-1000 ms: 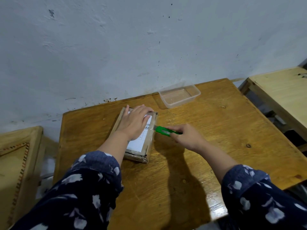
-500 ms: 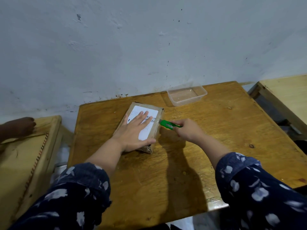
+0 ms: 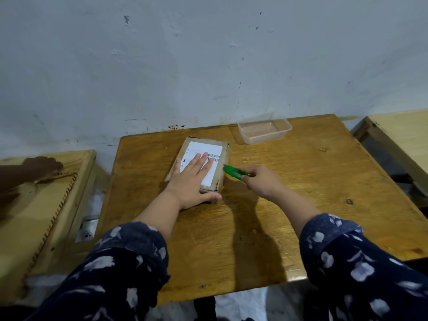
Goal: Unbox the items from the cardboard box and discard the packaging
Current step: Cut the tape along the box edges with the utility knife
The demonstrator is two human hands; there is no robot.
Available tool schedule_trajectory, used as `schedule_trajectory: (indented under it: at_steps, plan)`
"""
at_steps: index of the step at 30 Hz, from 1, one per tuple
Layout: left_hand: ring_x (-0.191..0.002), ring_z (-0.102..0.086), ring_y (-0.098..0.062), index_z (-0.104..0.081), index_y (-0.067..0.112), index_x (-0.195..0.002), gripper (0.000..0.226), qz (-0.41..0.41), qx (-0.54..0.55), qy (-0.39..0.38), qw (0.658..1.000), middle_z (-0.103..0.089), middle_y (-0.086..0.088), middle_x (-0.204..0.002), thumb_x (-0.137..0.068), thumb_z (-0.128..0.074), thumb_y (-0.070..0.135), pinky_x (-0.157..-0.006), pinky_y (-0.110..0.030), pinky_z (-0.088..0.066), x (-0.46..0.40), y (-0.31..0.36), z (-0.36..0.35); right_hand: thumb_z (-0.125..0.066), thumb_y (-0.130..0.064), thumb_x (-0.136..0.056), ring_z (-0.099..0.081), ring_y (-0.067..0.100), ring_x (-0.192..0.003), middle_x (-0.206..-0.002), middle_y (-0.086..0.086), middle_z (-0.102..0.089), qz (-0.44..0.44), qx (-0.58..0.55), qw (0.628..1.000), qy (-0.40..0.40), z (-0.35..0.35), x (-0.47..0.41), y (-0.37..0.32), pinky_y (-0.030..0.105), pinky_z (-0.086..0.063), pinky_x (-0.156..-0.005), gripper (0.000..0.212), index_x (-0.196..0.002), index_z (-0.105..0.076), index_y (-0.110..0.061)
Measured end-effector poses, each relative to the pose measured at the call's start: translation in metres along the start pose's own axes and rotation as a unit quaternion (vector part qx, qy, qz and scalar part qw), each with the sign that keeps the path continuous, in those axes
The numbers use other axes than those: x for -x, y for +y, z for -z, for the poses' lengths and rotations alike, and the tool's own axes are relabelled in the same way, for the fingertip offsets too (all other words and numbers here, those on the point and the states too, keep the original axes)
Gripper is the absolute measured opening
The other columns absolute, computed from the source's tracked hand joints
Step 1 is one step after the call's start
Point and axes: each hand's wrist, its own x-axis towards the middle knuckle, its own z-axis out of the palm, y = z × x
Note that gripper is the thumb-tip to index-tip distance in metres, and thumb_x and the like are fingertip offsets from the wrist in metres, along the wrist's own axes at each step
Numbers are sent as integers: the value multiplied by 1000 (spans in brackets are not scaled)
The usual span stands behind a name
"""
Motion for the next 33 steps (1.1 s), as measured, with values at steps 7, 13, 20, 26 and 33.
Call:
schedule_trajectory:
  at_steps: [7,13,20,26,33]
  plan:
    - [-145,20,-14,11,26,-152,109,45,8,-3,999,20,5,-159,-72,-31,87,-115,-59,6,-4,8,0,-49,-27,-92,-51,15,-56,-65,-7,-61,14,3,998,-54,-8,18,10,29,-38,-55,35,-123,-60,-40]
    - [-145,19,-13,11,27,-151,106,49,20,-12,998,19,6,-159,-74,-32,85,-116,-57,7,-2,11,5,-49,-17,-91,-48,13,-52,-66,-1,-60,-42,-70,996,-39,2,21,18,26,-37,-49,39,-123,-61,-34]
    - [-145,20,-12,12,28,-151,104,53,17,-17,998,21,7,-158,-74,-28,85,-116,-56,8,-1,13,5,-39,-1,-93,-50,16,-61,-82,9,-63,-118,-182,976,-15,34,26,36,27,-42,-57,50,-134,-53,-25]
    - [-145,20,-12,12,27,-151,107,99,22,-14,995,23,7,-158,-71,-23,88,-115,-59,6,4,22,2,-34,11,-90,-56,18,-80,-100,8,-59,-106,-282,951,-64,43,24,30,30,-45,-72,69,-149,-26,-24]
    - [-147,16,-16,11,28,-152,110,166,45,-11,985,19,6,-159,-69,-27,90,-114,-63,1,6,26,7,-72,-1,-78,-64,21,-81,-118,15,-56,-94,-207,973,40,35,12,18,27,-51,-63,51,-119,-43,-15]
